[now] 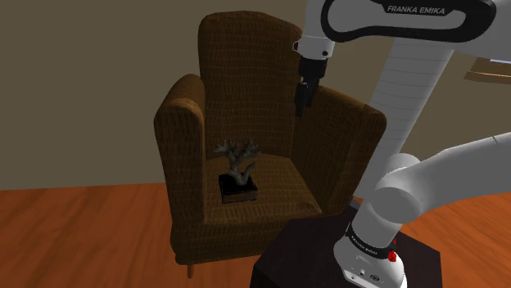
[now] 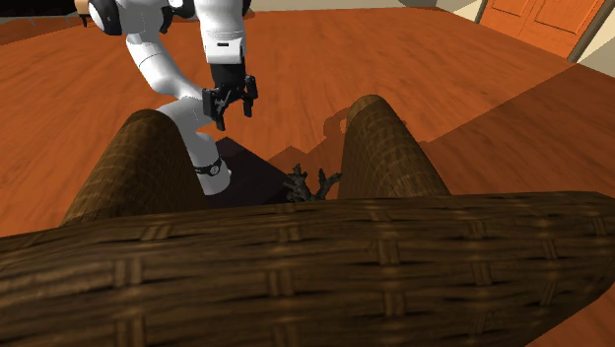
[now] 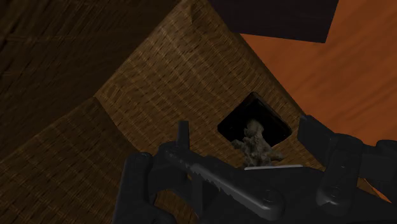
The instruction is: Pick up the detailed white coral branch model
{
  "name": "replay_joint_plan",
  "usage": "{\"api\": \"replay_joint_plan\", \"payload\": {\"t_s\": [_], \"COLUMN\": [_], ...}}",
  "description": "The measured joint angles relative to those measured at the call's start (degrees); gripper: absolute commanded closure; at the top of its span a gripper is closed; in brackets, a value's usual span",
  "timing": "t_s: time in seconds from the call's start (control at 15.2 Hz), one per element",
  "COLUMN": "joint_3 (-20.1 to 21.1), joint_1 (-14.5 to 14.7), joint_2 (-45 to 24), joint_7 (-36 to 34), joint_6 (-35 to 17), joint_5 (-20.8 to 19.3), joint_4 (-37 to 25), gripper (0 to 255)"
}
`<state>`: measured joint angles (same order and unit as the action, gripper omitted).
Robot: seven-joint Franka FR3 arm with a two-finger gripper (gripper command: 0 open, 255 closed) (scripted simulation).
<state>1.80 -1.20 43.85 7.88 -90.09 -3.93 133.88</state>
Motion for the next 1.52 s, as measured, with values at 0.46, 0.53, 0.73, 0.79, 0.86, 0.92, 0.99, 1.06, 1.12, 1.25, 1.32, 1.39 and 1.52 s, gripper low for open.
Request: {"api": "replay_joint_plan", "payload": {"t_s": [0.46,0.53,0.73,0.79,0.86,0.92,0.99,1.06,1.12,1.25,1.32,1.39,1.52], "joint_3": [2.9,3.3,5.3,5.8,6.3,7.2,7.5,8.2,8.9,10.1,10.6,11.2,12.2], "joint_1": [1.6,1.7,2.6,2.8,2.9,3.2,3.2,3.4,3.5,3.8,3.8,3.9,4.1], "joint_2": [-7.2,-8.8,-13.0,-14.8,-16.3,-18.4,-20.0,-22.1,-23.8,-27.5,-29.5,-31.6,-35.3], "joint_7": [-1.0,-0.9,-2.0,-2.0,-2.3,-3.0,-3.0,-3.5,-4.0,-5.0,-5.3,-6.1,-7.1], "joint_6": [-9.2,-10.9,-15.8,-17.3,-18.7,-20.6,-22.0,-23.4,-24.8,-27.3,-29.1,-30.3,-31.6], "joint_5": [-0.1,-0.3,-0.7,-1.1,-1.4,-1.7,-2.3,-2.8,-3.3,-4.6,-5.5,-6.4,-8.1], "joint_4": [0.8,0.5,0.5,-0.1,-0.4,-0.8,-1.3,-2.2,-2.7,-4.1,-4.5,-5.5,-8.0], "gripper": [0,0,0,0,0,0,0,0,0,0,0,0,0]}}
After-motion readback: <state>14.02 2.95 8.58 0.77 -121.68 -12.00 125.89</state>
